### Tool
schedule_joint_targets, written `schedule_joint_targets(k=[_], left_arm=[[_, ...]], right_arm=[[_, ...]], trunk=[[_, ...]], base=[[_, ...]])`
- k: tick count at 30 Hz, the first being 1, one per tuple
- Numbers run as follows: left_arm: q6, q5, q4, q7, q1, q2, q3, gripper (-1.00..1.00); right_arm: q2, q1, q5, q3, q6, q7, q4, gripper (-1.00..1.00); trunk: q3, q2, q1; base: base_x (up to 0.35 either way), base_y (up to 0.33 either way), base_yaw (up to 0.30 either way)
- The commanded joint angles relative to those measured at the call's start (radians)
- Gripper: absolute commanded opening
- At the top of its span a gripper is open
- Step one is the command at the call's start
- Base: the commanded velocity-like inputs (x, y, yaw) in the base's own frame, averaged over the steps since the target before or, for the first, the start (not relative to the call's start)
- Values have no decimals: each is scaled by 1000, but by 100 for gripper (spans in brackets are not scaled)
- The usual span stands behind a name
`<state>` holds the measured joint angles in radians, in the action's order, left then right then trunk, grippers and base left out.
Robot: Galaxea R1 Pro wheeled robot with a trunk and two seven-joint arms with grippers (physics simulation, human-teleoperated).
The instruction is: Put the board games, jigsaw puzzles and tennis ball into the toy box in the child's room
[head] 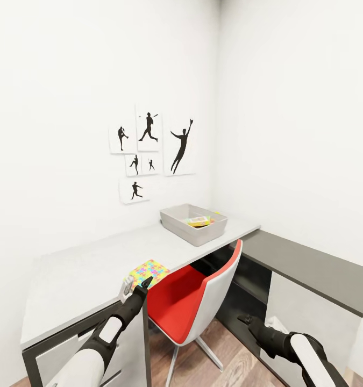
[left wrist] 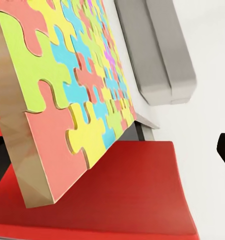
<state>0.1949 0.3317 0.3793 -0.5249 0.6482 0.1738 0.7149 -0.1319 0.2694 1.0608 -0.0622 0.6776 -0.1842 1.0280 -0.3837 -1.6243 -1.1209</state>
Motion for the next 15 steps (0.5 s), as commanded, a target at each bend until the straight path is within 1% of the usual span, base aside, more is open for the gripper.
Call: schedule_joint_targets(k=[1,15], left_arm=[[10,8,1,-3,1,1,5,100],[11,8,1,-6,1,1,6,100]], right_arm=[[0,1,10,-1,3,-9,1,100],[1,1,9,-1,3,-9,1,100]], trunk=[[-1,-1,0],[-1,-1,0]], base=[[0,0,0],[0,0,0]])
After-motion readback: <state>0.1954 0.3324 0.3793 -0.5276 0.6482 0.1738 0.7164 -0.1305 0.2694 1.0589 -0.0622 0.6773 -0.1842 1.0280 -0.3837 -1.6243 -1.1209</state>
